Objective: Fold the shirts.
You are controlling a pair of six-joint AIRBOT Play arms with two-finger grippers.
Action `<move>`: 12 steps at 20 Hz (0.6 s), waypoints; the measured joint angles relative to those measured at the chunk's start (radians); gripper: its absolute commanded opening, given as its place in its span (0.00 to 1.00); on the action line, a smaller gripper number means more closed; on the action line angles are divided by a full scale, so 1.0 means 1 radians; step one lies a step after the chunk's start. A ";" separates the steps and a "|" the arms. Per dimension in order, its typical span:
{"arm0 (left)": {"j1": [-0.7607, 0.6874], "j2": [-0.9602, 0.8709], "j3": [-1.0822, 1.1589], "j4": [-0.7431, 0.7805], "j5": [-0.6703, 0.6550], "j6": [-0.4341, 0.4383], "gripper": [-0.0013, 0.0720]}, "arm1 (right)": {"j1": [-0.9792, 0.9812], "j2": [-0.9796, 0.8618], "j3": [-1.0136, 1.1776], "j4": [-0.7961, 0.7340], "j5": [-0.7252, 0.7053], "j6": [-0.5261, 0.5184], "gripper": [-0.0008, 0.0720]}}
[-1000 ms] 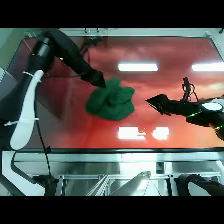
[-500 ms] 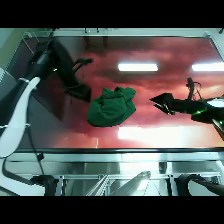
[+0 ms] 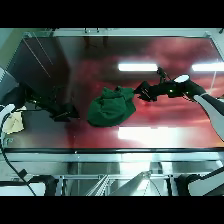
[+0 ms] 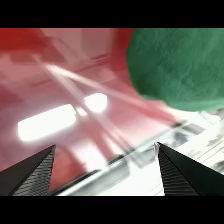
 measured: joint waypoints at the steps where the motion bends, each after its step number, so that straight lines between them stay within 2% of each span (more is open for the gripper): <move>1: -0.003 -0.014 -0.005 -0.017 -0.006 0.004 0.99 | 0.003 -0.018 0.023 -0.030 0.006 0.041 0.71; 5: -0.052 -0.108 0.040 -0.054 -0.022 0.010 0.99 | 0.005 -0.051 0.061 -0.094 0.021 0.122 0.71; 10: -0.156 -0.246 0.201 -0.114 -0.013 0.010 0.94 | 0.006 -0.060 0.072 -0.116 0.047 0.142 0.71; 11: -0.175 -0.267 0.238 -0.123 -0.020 0.012 0.59 | 0.005 -0.061 0.074 -0.116 0.052 0.142 0.71; 12: -0.191 -0.282 0.267 -0.118 -0.040 0.013 0.07 | 0.003 -0.061 0.074 -0.118 0.055 0.146 0.71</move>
